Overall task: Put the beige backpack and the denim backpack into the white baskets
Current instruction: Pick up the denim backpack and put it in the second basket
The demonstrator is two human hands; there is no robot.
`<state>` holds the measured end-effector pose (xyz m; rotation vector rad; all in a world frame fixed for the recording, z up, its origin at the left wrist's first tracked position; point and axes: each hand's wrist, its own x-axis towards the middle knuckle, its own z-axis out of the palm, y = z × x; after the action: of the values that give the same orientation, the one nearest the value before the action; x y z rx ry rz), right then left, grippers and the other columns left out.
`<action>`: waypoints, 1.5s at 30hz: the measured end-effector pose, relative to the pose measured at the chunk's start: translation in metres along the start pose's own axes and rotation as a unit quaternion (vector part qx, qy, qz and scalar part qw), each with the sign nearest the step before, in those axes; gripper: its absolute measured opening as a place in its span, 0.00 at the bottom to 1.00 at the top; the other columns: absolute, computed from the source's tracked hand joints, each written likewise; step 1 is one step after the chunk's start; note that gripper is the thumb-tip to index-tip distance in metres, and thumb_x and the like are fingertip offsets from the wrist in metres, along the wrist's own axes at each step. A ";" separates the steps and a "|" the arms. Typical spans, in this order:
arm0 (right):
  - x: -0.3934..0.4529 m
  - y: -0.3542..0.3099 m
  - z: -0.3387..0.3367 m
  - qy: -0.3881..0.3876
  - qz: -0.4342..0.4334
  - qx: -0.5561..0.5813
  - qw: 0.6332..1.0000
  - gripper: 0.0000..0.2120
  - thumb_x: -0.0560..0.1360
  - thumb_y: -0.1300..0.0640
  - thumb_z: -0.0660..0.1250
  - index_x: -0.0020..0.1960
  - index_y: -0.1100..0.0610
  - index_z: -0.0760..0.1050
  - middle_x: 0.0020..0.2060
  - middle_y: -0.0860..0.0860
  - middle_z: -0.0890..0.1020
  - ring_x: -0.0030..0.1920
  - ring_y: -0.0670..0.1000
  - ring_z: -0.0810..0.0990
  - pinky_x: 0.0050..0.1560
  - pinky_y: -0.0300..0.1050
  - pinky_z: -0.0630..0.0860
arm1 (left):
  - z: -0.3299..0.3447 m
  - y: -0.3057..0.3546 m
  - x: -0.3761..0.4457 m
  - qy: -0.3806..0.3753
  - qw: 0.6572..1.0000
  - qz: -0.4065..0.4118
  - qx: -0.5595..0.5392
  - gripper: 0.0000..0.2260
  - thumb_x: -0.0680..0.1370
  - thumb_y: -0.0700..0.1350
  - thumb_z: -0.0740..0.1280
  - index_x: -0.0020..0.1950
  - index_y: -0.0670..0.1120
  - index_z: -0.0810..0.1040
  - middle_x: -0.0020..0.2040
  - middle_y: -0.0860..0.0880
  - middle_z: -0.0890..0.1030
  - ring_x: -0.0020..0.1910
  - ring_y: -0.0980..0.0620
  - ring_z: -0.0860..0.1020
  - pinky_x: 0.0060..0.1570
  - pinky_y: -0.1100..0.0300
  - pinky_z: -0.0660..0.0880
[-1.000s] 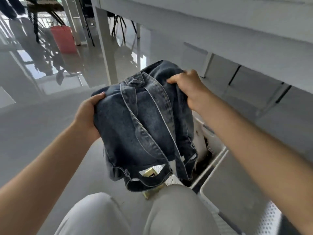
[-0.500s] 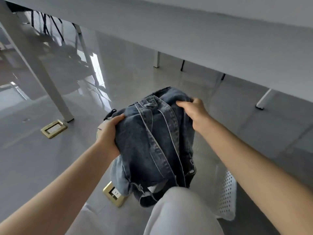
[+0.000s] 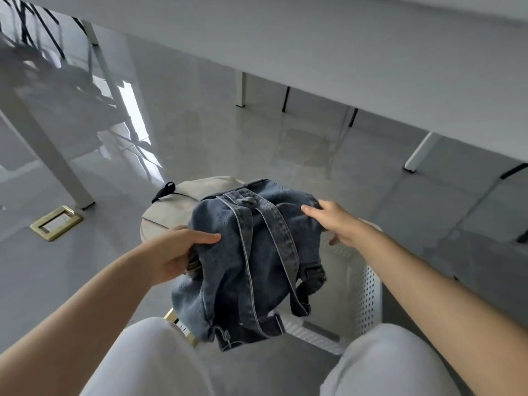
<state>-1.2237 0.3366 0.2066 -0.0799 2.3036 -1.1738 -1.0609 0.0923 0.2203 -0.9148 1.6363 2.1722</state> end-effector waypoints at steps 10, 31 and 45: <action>-0.001 -0.074 -0.052 0.188 -0.108 -0.097 0.971 0.25 0.79 0.43 0.57 0.68 0.59 0.69 0.64 0.59 0.77 0.63 0.61 0.76 0.57 0.53 0.76 | 0.073 0.048 0.000 -0.034 0.980 0.080 -0.176 0.14 0.75 0.40 0.67 0.59 0.38 0.79 0.48 0.41 0.85 0.41 0.45 0.84 0.38 0.56 0.81; -0.005 0.072 -0.039 0.255 0.000 -0.065 0.965 0.05 0.73 0.65 0.64 0.46 0.58 0.76 0.41 0.56 0.79 0.44 0.53 0.75 0.42 0.45 0.68 | 0.108 -0.115 0.058 -0.047 0.987 -0.033 -0.151 0.35 0.65 0.48 0.77 0.70 0.55 0.69 0.65 0.50 0.78 0.64 0.45 0.76 0.65 0.44 0.72; -0.013 0.047 -0.031 0.074 0.175 0.177 0.966 0.22 0.80 0.53 0.61 0.69 0.65 0.66 0.67 0.62 0.70 0.67 0.65 0.71 0.55 0.61 0.71 | 0.121 -0.143 0.054 -0.075 0.928 0.265 0.252 0.18 0.77 0.48 0.60 0.65 0.61 0.73 0.63 0.54 0.79 0.63 0.53 0.75 0.63 0.54 0.72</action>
<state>-1.2196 0.3919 0.1910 0.5400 2.0767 -1.4117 -1.0608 0.2437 0.0976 -0.1624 2.3974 1.8683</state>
